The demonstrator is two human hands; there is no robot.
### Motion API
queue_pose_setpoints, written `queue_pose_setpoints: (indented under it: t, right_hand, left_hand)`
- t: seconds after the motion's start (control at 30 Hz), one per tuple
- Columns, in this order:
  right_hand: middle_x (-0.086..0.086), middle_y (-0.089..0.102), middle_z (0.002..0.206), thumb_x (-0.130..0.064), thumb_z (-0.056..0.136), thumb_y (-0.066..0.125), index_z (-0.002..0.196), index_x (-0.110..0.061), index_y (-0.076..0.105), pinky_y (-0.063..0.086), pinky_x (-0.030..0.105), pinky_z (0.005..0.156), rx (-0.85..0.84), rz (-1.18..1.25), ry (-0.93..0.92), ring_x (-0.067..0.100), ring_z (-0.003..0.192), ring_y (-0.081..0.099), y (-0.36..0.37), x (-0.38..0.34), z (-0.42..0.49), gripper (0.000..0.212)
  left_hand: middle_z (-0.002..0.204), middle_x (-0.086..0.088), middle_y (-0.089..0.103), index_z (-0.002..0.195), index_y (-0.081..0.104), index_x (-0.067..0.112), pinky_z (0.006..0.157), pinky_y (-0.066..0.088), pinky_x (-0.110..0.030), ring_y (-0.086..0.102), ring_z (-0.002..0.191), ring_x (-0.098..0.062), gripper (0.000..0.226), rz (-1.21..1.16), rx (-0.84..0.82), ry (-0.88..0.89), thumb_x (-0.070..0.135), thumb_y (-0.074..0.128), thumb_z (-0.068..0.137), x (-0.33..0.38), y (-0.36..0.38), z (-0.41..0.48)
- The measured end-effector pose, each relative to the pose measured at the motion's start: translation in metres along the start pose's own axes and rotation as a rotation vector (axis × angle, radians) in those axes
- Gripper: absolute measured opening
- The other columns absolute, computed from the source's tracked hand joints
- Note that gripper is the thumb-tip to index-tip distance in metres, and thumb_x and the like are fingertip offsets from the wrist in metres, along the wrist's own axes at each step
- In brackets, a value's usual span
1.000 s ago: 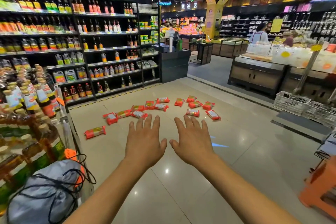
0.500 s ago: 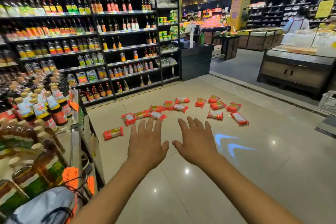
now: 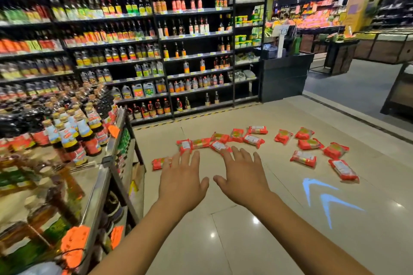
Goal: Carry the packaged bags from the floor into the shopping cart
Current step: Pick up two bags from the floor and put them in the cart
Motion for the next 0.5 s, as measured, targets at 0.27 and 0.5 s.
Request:
queue_pose_setpoints:
  t: [0.27, 0.5]
  right_hand:
    - [0.009, 0.018, 0.169, -0.06, 0.099, 0.044, 0.162, -0.027, 0.013, 0.007, 0.055, 0.124, -0.028, -0.009, -0.06, 0.03, 0.155, 0.014, 0.022, -0.005, 0.103, 0.077]
    - [0.006, 0.022, 0.168, -0.06, 0.098, 0.046, 0.16, -0.027, 0.019, 0.012, 0.053, 0.124, -0.025, -0.032, -0.077, 0.029, 0.154, 0.017, 0.039, -0.021, 0.225, 0.076]
  left_hand:
    - [0.171, -0.008, 0.012, 0.163, 0.011, 0.021, 0.124, 0.017, -0.05, 0.017, 0.155, -0.031, 0.079, -0.038, -0.022, -0.066, 0.062, 0.036, 0.101, -0.035, 0.033, 0.085]
    - [0.169, -0.008, 0.017, 0.162, 0.013, 0.018, 0.121, 0.021, -0.048, 0.022, 0.152, -0.029, 0.078, -0.092, 0.011, -0.09, 0.06, 0.037, 0.101, -0.088, 0.059, 0.198]
Point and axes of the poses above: each hand's wrist, its own z-axis towards the middle knuckle, its own y-axis out of the palm, x = y × z, the point moved 9 cm from there along z, towards the middle knuckle
